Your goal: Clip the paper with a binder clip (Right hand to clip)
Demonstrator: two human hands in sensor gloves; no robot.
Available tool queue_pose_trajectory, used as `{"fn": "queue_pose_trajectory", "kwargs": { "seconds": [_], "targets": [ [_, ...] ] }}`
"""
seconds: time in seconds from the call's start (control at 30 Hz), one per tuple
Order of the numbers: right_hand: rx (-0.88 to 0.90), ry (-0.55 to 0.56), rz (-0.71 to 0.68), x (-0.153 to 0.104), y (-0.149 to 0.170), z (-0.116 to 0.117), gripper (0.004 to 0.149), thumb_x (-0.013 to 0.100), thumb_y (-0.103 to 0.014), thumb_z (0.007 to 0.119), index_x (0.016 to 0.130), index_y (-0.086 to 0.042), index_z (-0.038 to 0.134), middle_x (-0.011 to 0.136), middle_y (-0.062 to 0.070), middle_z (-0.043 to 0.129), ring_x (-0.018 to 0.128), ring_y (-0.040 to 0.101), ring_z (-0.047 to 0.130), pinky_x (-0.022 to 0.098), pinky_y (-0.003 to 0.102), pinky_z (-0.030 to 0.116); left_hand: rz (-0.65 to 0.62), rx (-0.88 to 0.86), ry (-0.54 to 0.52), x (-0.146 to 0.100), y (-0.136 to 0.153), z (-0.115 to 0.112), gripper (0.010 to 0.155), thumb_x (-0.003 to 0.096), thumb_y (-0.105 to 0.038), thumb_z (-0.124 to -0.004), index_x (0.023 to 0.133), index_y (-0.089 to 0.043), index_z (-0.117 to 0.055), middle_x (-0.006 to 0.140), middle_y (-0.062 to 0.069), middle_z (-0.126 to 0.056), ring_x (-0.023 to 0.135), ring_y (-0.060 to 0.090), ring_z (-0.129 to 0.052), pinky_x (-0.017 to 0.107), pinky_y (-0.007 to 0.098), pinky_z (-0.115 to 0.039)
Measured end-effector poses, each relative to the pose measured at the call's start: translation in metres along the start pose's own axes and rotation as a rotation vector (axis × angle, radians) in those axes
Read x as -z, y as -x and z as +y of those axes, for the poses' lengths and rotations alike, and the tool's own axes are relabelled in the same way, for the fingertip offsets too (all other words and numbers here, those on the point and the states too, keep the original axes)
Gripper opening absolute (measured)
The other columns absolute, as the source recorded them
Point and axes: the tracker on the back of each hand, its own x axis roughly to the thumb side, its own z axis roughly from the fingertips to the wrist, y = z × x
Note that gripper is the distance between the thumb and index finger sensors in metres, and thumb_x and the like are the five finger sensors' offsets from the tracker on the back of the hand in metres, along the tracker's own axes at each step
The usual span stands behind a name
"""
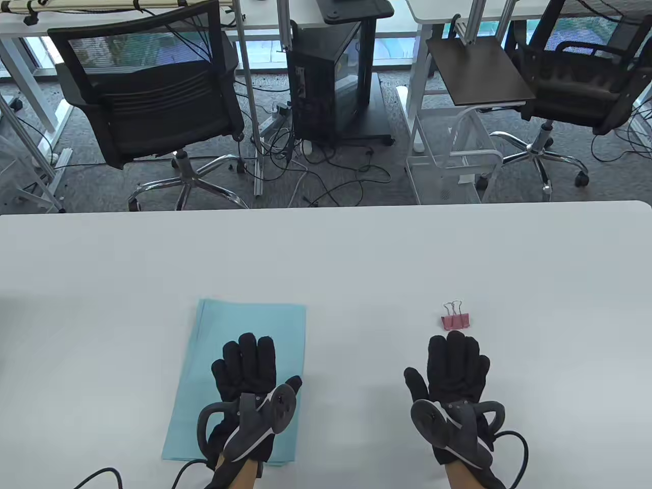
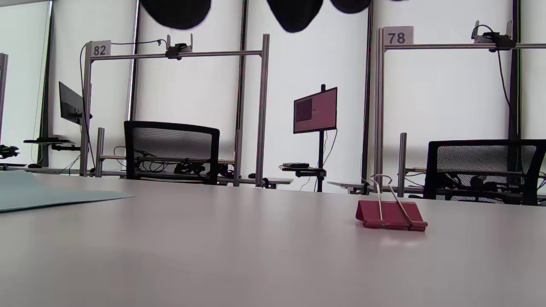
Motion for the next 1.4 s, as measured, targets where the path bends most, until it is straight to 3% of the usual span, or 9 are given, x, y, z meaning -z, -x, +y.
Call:
{"fn": "queue_pose_trajectory", "kwargs": {
  "seconds": [0.6, 0.77, 0.97, 1.07, 1.27, 1.4],
  "targets": [
    [0.045, -0.019, 0.000, 0.001, 0.003, 0.000, 0.078, 0.064, -0.039, 0.053, 0.112, 0.020, 0.035, 0.108, 0.052, 0.022, 0.090, 0.076, 0.024, 0.057, 0.083, 0.028, -0.012, 0.025, -0.015, 0.002, 0.002, 0.000, 0.085, 0.0601, -0.066, -0.043, 0.120, -0.013, -0.014, 0.126, 0.024, -0.013, 0.112, 0.055, -0.021, 0.078, 0.069, -0.028],
    [0.068, -0.018, 0.011, 0.001, 0.004, -0.001, 0.078, 0.064, -0.039, 0.054, 0.112, 0.020, 0.035, 0.108, 0.052, 0.023, 0.090, 0.076, 0.024, 0.057, 0.083, 0.029, 0.121, -0.030, -0.060, 0.006, 0.038, 0.012, 0.087, 0.0585, -0.070, -0.045, 0.121, -0.015, -0.018, 0.127, 0.023, -0.016, 0.113, 0.055, -0.023, 0.078, 0.070, -0.029],
    [0.079, -0.026, 0.011, 0.001, 0.003, 0.000, 0.078, 0.064, -0.039, 0.054, 0.112, 0.020, 0.036, 0.108, 0.053, 0.023, 0.090, 0.076, 0.024, 0.057, 0.084, 0.029, 0.274, -0.133, -0.024, 0.005, 0.083, 0.009, 0.091, 0.0571, -0.073, -0.047, 0.121, -0.015, -0.019, 0.127, 0.025, -0.018, 0.113, 0.057, -0.025, 0.077, 0.072, -0.029],
    [0.081, -0.027, 0.018, 0.001, 0.005, -0.001, 0.078, 0.064, -0.039, 0.054, 0.112, 0.020, 0.036, 0.107, 0.053, 0.023, 0.090, 0.076, 0.025, 0.056, 0.084, 0.029, 0.376, -0.218, 0.045, 0.005, 0.102, -0.003, 0.094, 0.0559, -0.074, -0.049, 0.121, -0.014, -0.019, 0.127, 0.026, -0.019, 0.111, 0.059, -0.026, 0.077, 0.072, -0.030],
    [0.091, -0.047, 0.026, 0.001, 0.007, 0.001, 0.078, 0.064, -0.039, 0.054, 0.112, 0.020, 0.036, 0.107, 0.053, 0.024, 0.089, 0.077, 0.025, 0.056, 0.085, 0.030, 0.594, -0.311, 0.287, 0.009, 0.120, -0.035, 0.107, 0.0541, -0.077, -0.052, 0.120, 0.001, -0.022, 0.124, 0.037, -0.026, 0.108, 0.066, -0.033, 0.076, 0.074, -0.035],
    [0.093, -0.054, 0.029, 0.001, 0.007, 0.001, 0.078, 0.064, -0.040, 0.054, 0.112, 0.020, 0.036, 0.107, 0.053, 0.024, 0.089, 0.077, 0.025, 0.056, 0.085, 0.031, 0.617, -0.277, 0.465, 0.017, 0.115, -0.058, 0.113, 0.0533, -0.076, -0.058, 0.116, 0.012, -0.023, 0.119, 0.045, -0.026, 0.104, 0.068, -0.040, 0.075, 0.073, -0.045]
  ]
}}
